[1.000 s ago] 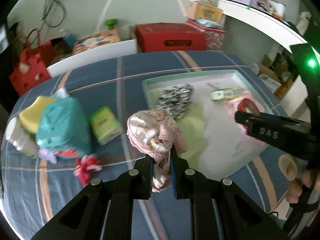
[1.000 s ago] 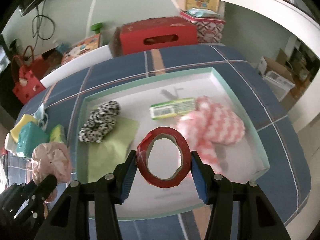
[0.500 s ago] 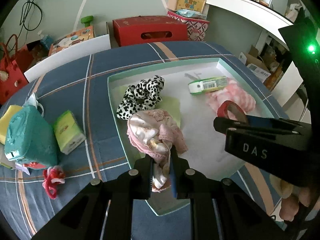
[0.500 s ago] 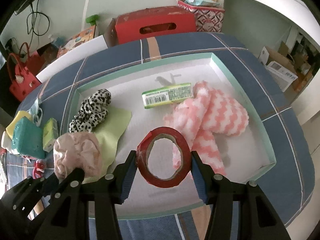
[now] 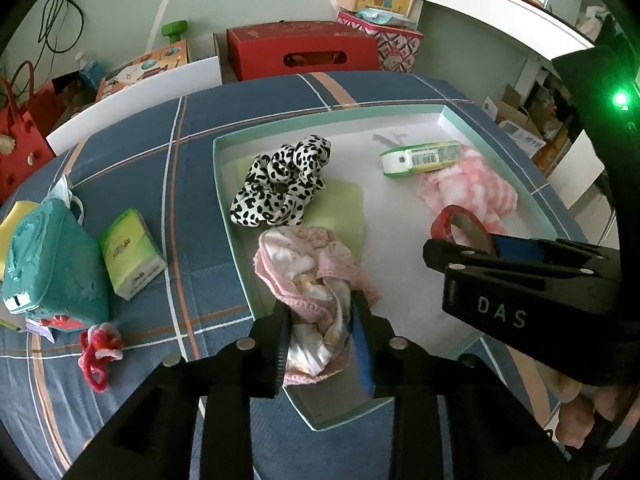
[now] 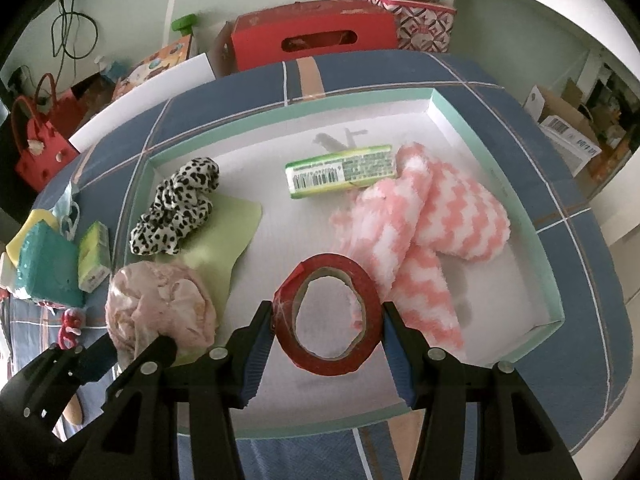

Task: Organize soft objects
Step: 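Release the cloth into the tray with the left gripper while the right gripper releases the tape roll, then move both open grippers back from the tray toward the remaining items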

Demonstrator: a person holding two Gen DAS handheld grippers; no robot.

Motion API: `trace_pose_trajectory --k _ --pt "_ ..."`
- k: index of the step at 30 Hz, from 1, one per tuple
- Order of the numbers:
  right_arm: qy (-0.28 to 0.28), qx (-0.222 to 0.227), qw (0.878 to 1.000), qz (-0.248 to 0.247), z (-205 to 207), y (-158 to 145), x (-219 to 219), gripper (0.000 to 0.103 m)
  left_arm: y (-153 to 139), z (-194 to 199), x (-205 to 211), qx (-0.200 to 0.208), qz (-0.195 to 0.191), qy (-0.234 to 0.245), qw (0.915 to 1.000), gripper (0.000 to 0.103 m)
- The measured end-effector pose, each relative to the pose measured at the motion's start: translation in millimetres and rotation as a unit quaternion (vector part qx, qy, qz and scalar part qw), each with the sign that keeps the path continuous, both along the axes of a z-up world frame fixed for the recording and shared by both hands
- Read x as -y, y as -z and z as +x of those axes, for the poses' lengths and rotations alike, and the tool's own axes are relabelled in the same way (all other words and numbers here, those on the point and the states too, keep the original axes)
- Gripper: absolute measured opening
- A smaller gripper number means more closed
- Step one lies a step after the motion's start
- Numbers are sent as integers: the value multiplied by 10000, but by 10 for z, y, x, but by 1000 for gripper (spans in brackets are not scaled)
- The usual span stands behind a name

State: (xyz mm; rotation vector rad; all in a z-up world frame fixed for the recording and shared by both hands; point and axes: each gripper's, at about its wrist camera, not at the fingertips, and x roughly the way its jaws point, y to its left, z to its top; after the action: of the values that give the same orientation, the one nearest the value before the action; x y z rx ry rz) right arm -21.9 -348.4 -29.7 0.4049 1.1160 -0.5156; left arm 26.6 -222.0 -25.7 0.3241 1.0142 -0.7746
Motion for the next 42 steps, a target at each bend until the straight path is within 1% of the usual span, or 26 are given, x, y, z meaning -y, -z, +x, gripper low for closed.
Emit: trace_pose_trajectory --k 2,4,13,16,18,25,27,31,32,33,34,35,38,42 --pt "-7 -48 10000 39 11 43 3 56 8 0 2 -15 24 -4 10000 35" --pt "-5 -94 9999 73 24 84 21 56 14 7 -2 -25 48 -28 10000 38" --pt "-20 -203 9998 86 55 153 44 56 33 26 -25 -123 103 -87 9998 39" --pt "-7 -201 9998 96 52 148 43 58 14 24 -34 -114 83 -92 9999 40" --pt "-7 -210 9997 99 57 148 37 61 4 22 -40 -121 66 -112 9998 40" --pt "-53 -194 9998 48 38 81 2 63 -32 0 -69 -105 39 -123 9999 40" --pt "-52 -152 9999 26 29 37 -14 66 -47 -1 -76 -97 16 -123 9999 40" --pt "-39 -56 10000 -58 7 -62 -34 67 -86 14 -111 -87 -32 -170 9998 40" --pt "-36 -23 9999 -93 -7 -97 -52 67 -97 18 -119 -88 -53 -183 9998 46" --pt "-31 1 9999 -114 -11 -118 -58 67 -115 25 -135 -86 -90 -204 9997 55" --pt "-24 25 9999 -133 -19 -141 -64 67 -124 28 -143 -84 -107 -220 9997 74" --pt "-18 59 9999 -156 -18 -165 -71 67 -140 34 -160 -74 -137 -257 9995 79" --pt "-2 100 9998 -192 -28 -205 -67 67 -201 56 -231 -27 -245 -376 9990 79" --pt "7 103 9997 -221 -32 -209 -69 67 -209 151 -359 -38 -231 -669 9975 80"
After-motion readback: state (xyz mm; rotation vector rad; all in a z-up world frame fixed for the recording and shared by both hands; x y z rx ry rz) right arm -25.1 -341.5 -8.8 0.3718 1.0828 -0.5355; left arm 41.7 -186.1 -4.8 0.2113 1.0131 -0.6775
